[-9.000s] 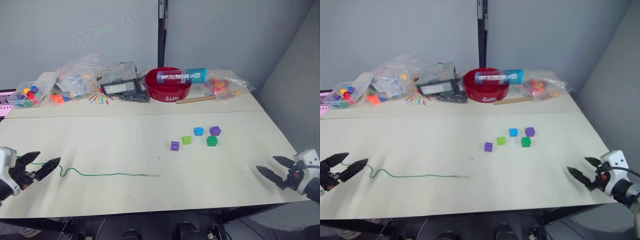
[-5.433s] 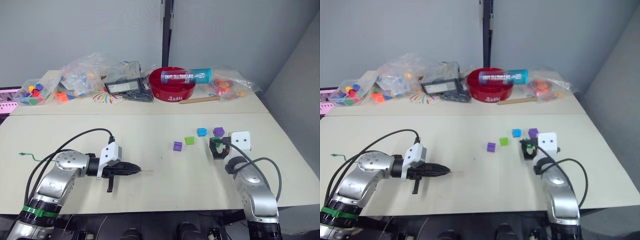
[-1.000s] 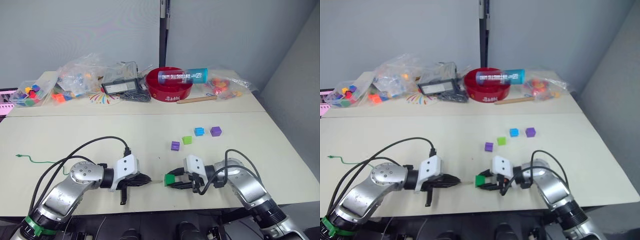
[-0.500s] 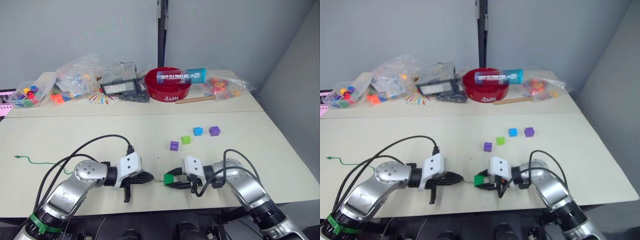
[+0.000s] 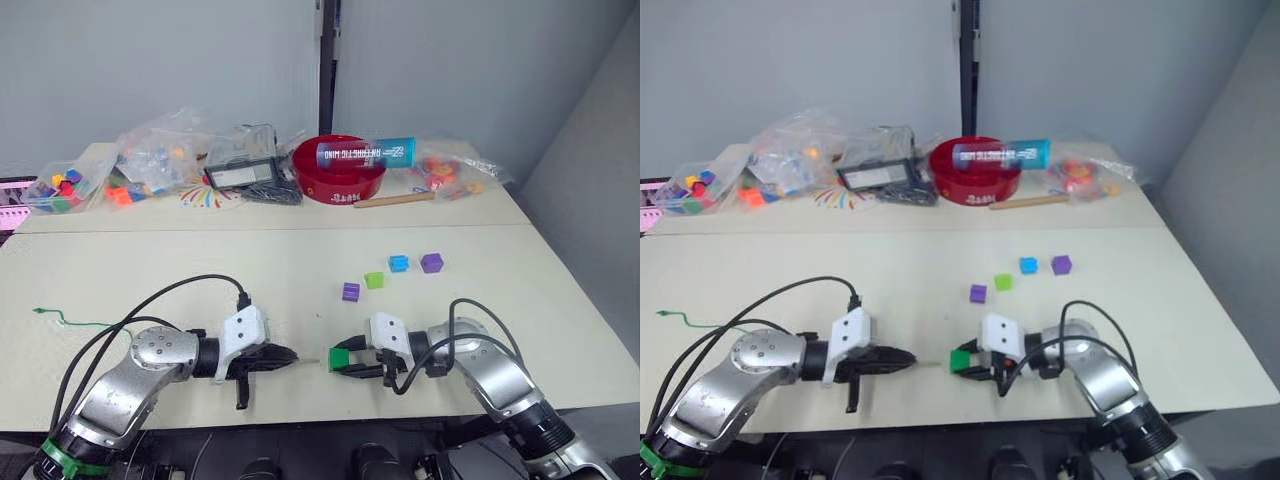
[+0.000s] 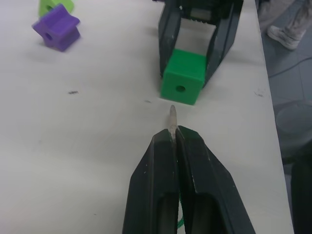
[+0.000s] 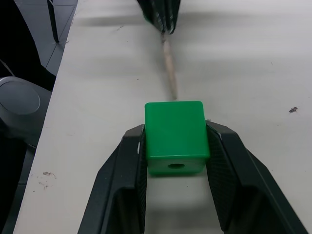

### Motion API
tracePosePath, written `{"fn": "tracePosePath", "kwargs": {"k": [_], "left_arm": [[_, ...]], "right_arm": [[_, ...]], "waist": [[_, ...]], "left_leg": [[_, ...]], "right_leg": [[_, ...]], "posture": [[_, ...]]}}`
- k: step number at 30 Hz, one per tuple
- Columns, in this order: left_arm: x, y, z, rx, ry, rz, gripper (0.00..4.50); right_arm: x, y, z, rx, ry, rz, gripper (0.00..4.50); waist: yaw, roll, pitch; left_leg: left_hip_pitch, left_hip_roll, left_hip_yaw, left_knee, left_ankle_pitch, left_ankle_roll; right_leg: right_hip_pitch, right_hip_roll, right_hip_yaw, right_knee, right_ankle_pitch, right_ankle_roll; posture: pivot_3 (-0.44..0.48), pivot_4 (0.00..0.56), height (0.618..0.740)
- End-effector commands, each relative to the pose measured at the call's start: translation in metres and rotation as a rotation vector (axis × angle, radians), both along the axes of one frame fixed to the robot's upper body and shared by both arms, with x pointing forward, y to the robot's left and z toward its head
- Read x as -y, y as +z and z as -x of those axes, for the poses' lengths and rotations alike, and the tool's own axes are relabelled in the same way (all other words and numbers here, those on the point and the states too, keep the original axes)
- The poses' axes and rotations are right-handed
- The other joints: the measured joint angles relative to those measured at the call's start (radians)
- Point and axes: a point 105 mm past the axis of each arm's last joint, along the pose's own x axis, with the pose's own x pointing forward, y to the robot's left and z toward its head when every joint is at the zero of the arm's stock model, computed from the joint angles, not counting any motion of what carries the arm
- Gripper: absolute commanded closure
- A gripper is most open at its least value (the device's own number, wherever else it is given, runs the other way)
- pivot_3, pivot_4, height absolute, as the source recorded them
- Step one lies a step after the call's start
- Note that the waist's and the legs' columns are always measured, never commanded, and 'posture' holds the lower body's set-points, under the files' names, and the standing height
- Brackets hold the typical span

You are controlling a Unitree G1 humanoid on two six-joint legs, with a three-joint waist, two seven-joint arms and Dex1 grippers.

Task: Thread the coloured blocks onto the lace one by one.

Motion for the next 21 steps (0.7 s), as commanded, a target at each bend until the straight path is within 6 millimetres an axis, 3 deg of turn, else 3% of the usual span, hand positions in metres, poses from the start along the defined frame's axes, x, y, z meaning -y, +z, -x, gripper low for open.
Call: {"fn": "tracePosePath", "kwargs": {"k": [1,21], "left_arm": [[0.002,0.011,-0.001,0.028,0.008,0.079,4.5],[0.016,0.007,0.002,0.023,-0.039,0.063,4.5]], "right_arm": [[0.011,-0.017,-0.004,-0.035,-0.066,0.06,3.34],[0.006,-0.012,-0.003,-0.029,-0.064,0.05,3.34]], "waist": [[0.001,0.0,0.0],[0.003,0.0,0.0]], "left_leg": [[0.0,0.0,0.0,0.0,0.0,0.0],[0.0,0.0,0.0,0.0,0.0,0.0]], "right_leg": [[0.0,0.0,0.0,0.0,0.0,0.0],[0.0,0.0,0.0,0.0,0.0,0.0]], "posture": [[0.0,0.15,0.74],[0.0,0.15,0.74]]}}
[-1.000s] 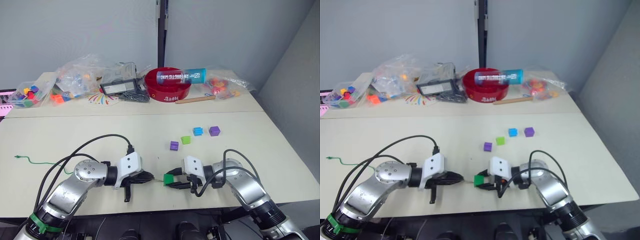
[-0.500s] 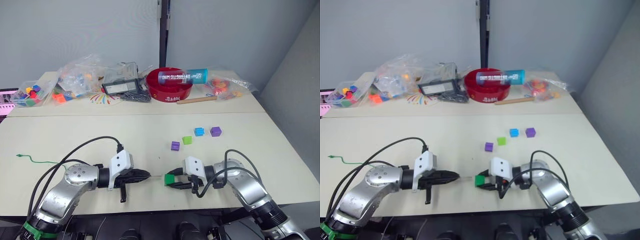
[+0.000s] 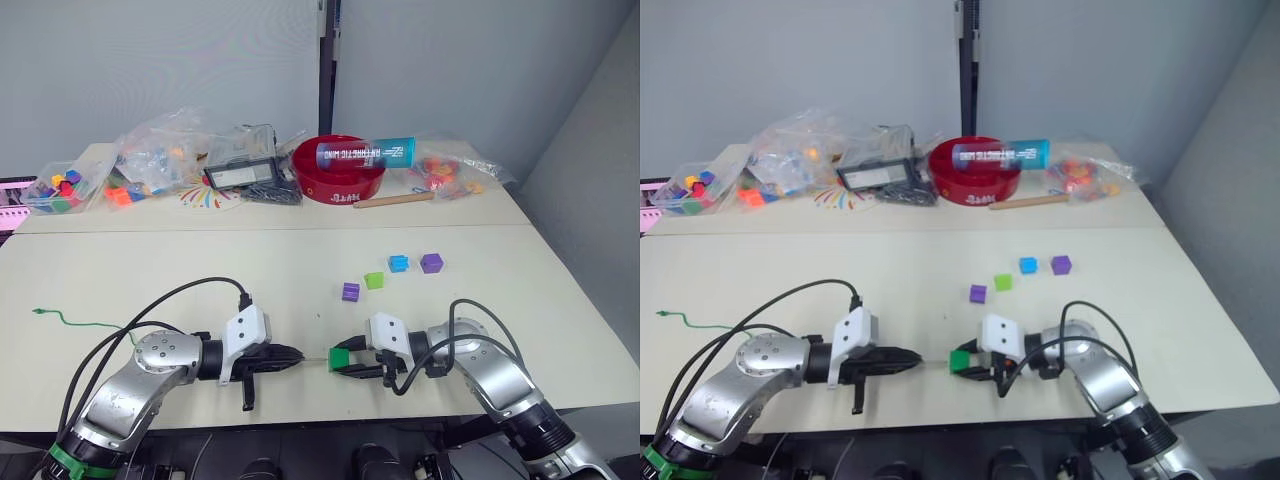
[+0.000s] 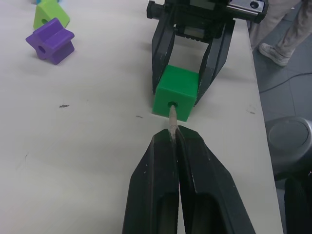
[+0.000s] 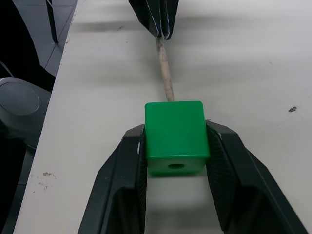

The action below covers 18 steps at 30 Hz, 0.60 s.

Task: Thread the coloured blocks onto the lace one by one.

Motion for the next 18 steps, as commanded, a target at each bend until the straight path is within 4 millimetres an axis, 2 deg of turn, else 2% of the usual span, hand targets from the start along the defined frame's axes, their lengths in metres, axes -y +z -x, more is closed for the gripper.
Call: {"fn": "tracePosePath", "kwargs": {"k": [1,12,18], "left_arm": [[0.007,0.009,0.0,0.044,-0.021,0.009,4.5],[0.01,0.008,-0.001,0.04,-0.022,0.017,4.5],[0.012,-0.011,-0.002,-0.012,-0.029,0.019,4.5]], "right_arm": [[0.007,-0.014,-0.004,-0.034,-0.064,0.051,3.34],[0.004,-0.012,-0.006,-0.035,-0.074,0.038,3.34],[-0.003,-0.009,-0.005,-0.052,-0.082,0.008,3.34]], "waist": [[-0.001,0.0,0.0],[-0.004,0.0,0.0],[-0.01,0.0,0.0]], "left_leg": [[0.0,0.0,0.0,0.0,0.0,0.0],[0.0,0.0,0.0,0.0,0.0,0.0],[0.001,0.001,0.0,0.0,0.0,0.0]], "right_leg": [[0.0,0.0,0.0,0.0,0.0,0.0],[0.0,0.0,0.0,0.0,0.0,0.0],[0.0,0.001,0.0,0.0,0.0,0.0]], "posture": [[0.0,0.15,0.74],[0.0,0.15,0.74],[0.0,0.15,0.74]]}}
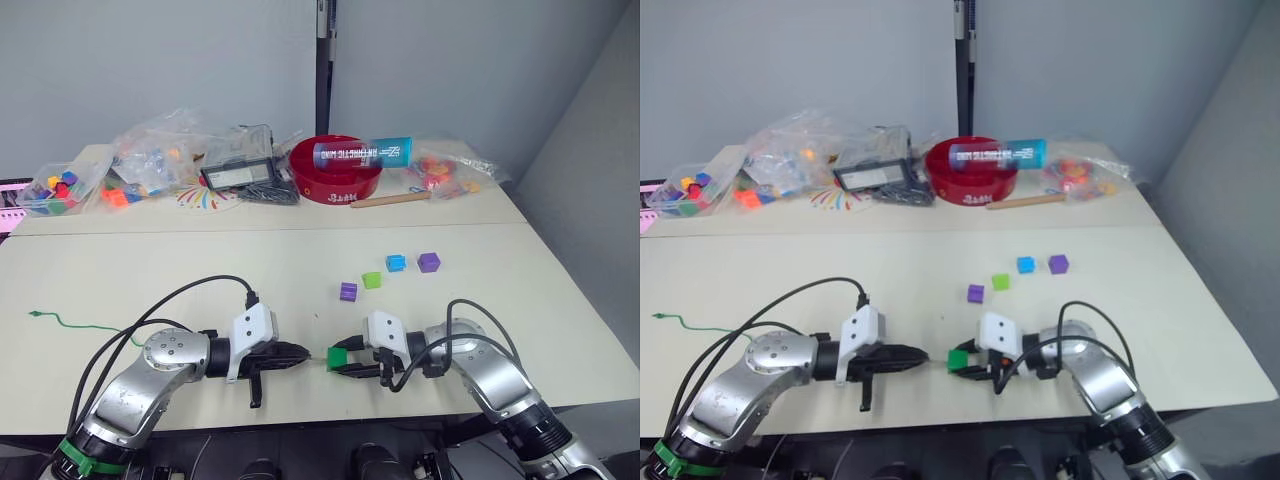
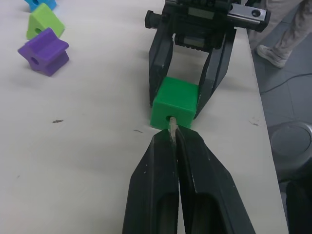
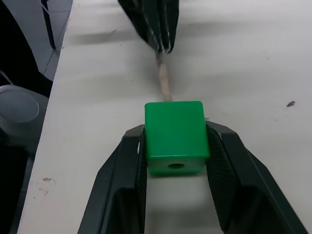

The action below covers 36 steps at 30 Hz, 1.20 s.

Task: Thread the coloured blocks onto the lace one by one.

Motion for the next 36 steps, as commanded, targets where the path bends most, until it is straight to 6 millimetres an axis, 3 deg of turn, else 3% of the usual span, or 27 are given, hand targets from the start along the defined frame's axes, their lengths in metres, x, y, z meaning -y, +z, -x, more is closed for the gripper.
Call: {"fn": "tracePosePath", "kwargs": {"k": [1,8,16,21,29,36], "left_arm": [[0.006,-0.006,0.001,-0.001,-0.032,0.008,4.5],[0.02,-0.015,-0.006,0.006,-0.068,0.012,4.5],[0.046,0.01,-0.014,0.06,-0.129,0.068,4.5],[0.039,0.003,-0.008,-0.016,-0.133,0.02,4.5],[0.012,0.004,-0.007,-0.018,-0.106,-0.058,2.1],[-0.012,0.01,-0.013,0.017,-0.046,-0.074,2.1]], "right_arm": [[0.001,-0.009,-0.004,-0.022,-0.057,0.024,3.34],[0.002,-0.008,-0.004,-0.016,-0.065,0.024,3.34],[0.001,-0.009,-0.003,-0.006,-0.06,0.036,3.34],[-0.001,-0.008,-0.006,0.006,-0.069,0.033,3.34],[-0.001,-0.011,-0.005,0.002,-0.074,0.032,3.34],[-0.001,-0.012,-0.005,0.001,-0.078,0.029,3.34]], "waist": [[0.0,0.0,0.0],[0.0,0.0,0.0],[0.006,0.0,0.0],[0.003,0.0,-0.001],[-0.002,0.0,-0.001],[-0.003,0.0,-0.001]], "left_leg": [[0.0,0.0,0.0,0.0,0.0,0.0],[0.0,0.0,0.0,0.0,0.0,0.0],[-0.001,-0.001,0.0,0.001,0.001,0.0],[0.0,-0.001,0.0,0.001,0.001,0.0],[0.0,0.0,0.0,0.0,0.001,0.0],[0.0,0.001,0.0,0.0,0.001,0.0]], "right_leg": [[0.0,0.0,0.0,0.0,0.0,0.0],[0.0,0.001,0.0,0.0,0.0,-0.001],[0.0,0.0,0.0,0.0,0.001,0.0],[0.001,0.0,0.0,0.0,0.001,0.0],[0.0,0.001,0.0,0.0,0.001,0.0],[0.0,0.001,0.0,0.0,0.002,-0.001]], "posture": [[0.0,0.15,0.74],[0.0,0.15,0.74],[0.0,0.15,0.74],[0.0,0.15,0.74],[0.0,0.15,0.74],[0.0,0.15,0.74]]}}
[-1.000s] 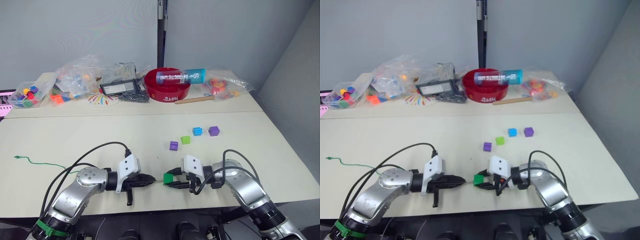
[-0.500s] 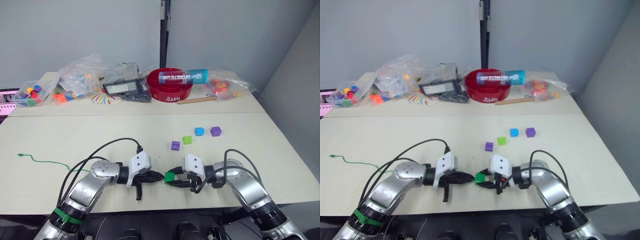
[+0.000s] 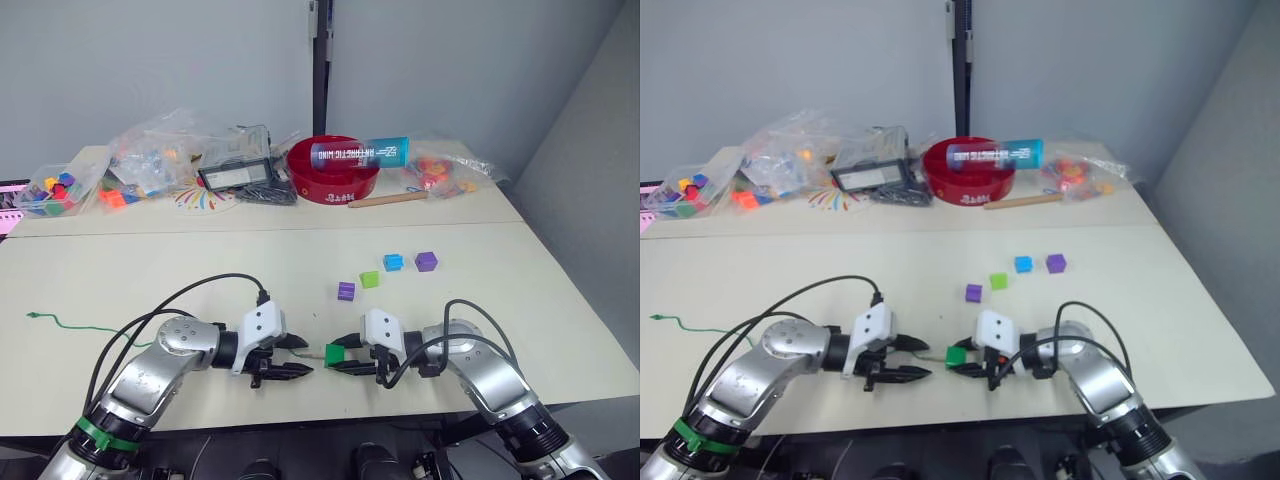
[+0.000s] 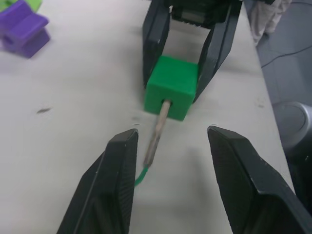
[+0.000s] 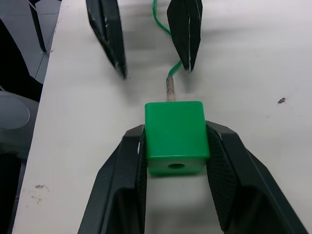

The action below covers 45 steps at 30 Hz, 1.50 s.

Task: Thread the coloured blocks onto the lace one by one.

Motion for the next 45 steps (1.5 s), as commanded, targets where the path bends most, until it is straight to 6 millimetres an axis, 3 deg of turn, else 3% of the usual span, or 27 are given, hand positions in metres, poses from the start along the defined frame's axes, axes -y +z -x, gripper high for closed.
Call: {"fn": "tracePosePath", "kwargs": {"k": [1,4,9,20,21,27,45], "left_arm": [[-0.009,0.01,-0.001,0.043,0.001,0.012,2.1],[-0.016,0.003,-0.001,0.046,0.008,-0.014,2.1],[-0.011,-0.004,0.003,0.021,-0.022,-0.011,2.1],[-0.007,-0.024,-0.008,0.054,-0.013,-0.049,2.1],[-0.006,-0.024,-0.009,0.055,-0.015,-0.049,2.65],[0.001,-0.023,-0.009,0.072,-0.038,-0.033,4.44],[0.043,-0.015,-0.007,0.1,-0.152,0.038,4.44]], "right_arm": [[0.002,-0.012,-0.002,-0.009,-0.043,0.035,3.34],[0.003,-0.013,-0.002,-0.009,-0.046,0.035,3.34],[0.004,-0.011,-0.003,-0.006,-0.055,0.034,3.34],[0.007,-0.01,-0.001,-0.011,-0.068,0.034,3.34],[0.007,-0.01,0.0,-0.01,-0.068,0.033,3.34],[0.006,-0.009,0.001,-0.011,-0.066,0.032,3.34],[0.004,-0.009,0.002,-0.011,-0.061,0.034,3.34]], "waist": [[-0.001,0.0,0.0],[0.0,0.0,0.0],[0.0,0.0,0.0],[0.003,0.0,0.0],[0.003,0.0,0.0],[0.004,0.0,0.0],[0.007,0.0,0.0]], "left_leg": [[0.0,0.0,0.0,0.0,0.0,0.0],[0.0,0.001,0.0,0.0,0.0,0.0],[0.0,0.001,0.0,0.0,0.0,0.0],[0.0,0.0,0.0,0.0,0.0,0.0],[0.0,0.0,0.0,0.0,0.0,0.0],[0.0,0.0,0.0,0.0,0.0,0.0],[-0.001,0.0,0.0,0.0,0.0,0.0]], "right_leg": [[0.0,0.0,0.0,0.0,0.0,0.0],[0.0,0.0,0.0,0.0,0.0,0.0],[0.0,0.0,0.0,0.0,0.0,0.0],[0.0,0.0,0.0,0.0,0.0,0.0],[0.0,0.0,0.0,0.0,0.0,0.0],[0.0,0.0,0.0,0.0,0.0,0.0],[0.0,0.0,0.0,-0.001,0.0,0.0]], "posture": [[0.0,0.15,0.74],[0.0,0.15,0.74],[0.0,0.15,0.74],[0.0,0.15,0.74],[0.0,0.15,0.74],[0.0,0.15,0.74],[0.0,0.15,0.74]]}}
